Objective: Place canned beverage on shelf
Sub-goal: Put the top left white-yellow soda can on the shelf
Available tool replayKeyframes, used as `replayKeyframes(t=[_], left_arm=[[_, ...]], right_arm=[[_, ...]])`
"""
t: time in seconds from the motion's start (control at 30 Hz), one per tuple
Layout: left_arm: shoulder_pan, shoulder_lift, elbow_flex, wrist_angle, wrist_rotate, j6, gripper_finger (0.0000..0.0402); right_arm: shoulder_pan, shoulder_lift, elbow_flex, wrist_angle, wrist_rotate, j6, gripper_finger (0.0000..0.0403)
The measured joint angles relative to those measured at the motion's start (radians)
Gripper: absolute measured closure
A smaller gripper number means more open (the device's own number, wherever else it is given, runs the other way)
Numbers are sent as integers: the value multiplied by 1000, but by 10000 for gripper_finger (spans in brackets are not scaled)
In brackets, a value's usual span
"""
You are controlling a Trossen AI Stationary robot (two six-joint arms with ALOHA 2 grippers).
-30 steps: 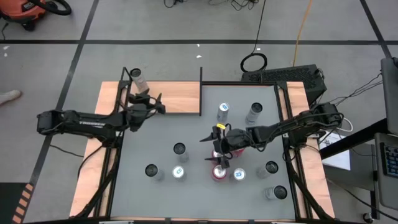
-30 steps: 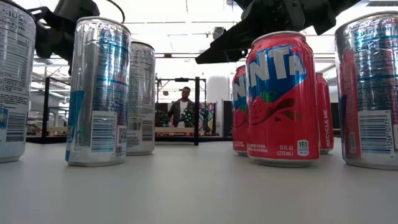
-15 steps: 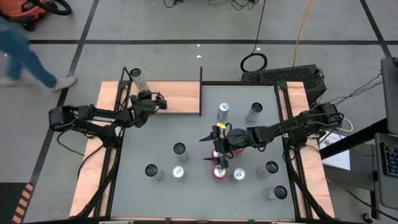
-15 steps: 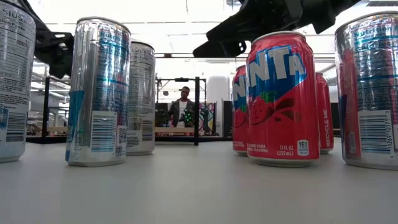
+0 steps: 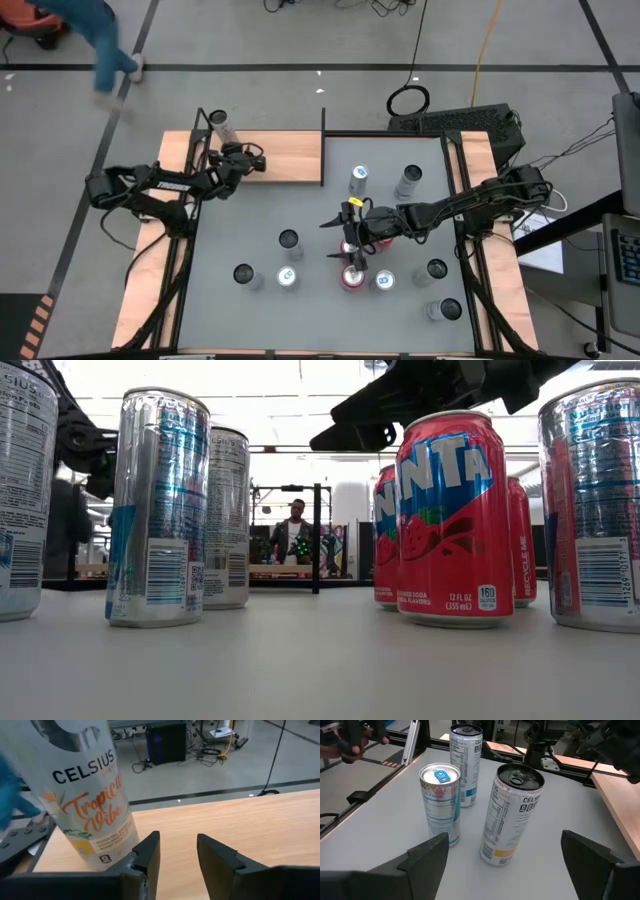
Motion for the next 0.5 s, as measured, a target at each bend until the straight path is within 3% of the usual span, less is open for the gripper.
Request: replayKeyframes(t=[0.23,0.5], left_arm=[[14,0,0,-8,10,8,281],[15,0,0,-65,-52,-35,281]], right_arm=[[0,0,0,0,0,-7,83],[0,0,0,0,0,-12,83]])
